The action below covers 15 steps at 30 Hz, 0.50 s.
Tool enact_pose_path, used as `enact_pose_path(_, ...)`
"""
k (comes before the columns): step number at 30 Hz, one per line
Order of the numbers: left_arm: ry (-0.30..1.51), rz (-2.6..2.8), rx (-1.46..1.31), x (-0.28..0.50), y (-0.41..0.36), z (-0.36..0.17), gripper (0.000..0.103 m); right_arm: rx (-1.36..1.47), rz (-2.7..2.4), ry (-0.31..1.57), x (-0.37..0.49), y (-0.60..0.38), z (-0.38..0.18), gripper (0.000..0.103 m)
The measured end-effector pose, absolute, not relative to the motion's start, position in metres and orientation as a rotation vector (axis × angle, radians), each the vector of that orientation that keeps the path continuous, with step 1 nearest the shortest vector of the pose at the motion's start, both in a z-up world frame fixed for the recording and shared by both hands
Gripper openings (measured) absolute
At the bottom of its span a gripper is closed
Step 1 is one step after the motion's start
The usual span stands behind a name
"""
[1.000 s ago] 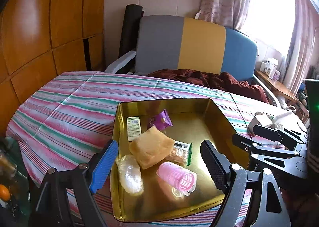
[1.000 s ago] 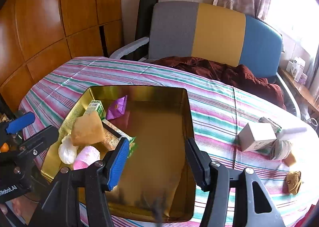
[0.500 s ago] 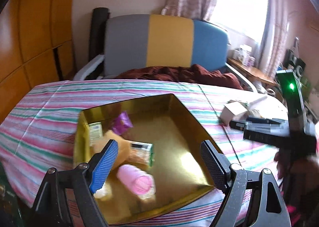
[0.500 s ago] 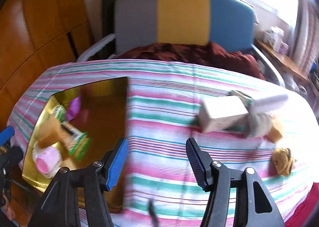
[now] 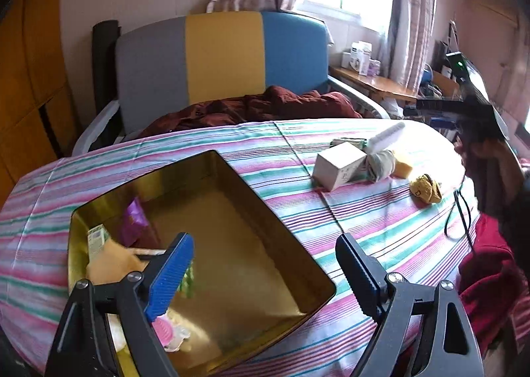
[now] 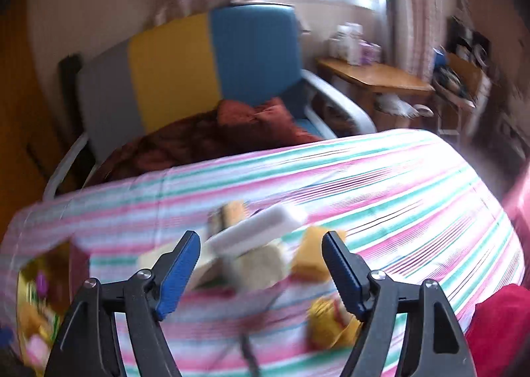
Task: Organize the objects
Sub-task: 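Move both grippers away from the tray toward the items on the cover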
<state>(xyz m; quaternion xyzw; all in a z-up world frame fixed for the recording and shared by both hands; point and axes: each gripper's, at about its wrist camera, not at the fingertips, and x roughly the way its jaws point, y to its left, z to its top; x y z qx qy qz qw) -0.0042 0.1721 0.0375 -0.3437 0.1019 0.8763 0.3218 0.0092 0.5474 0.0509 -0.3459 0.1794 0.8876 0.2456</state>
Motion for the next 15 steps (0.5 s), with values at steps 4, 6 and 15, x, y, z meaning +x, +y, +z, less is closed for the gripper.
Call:
enact_pose_path(4,0.296,2.279,-0.922,-0.004,0.185,0.033,0.088,-0.949,2.384,0.651,-0.01,0.595,0.036,0.077)
enact_pose_path(6,0.316,2.269,-0.935,-0.003,0.191,0.029,0.088,-0.976,2.369,0.745,-0.019,0.614,0.023,0.077)
enact_pose_path(15,0.359,2.227,-0.956,-0.006,0.21,0.022,0.088,-1.256,2.576,1.202,-0.034,0.612,-0.015,0.079)
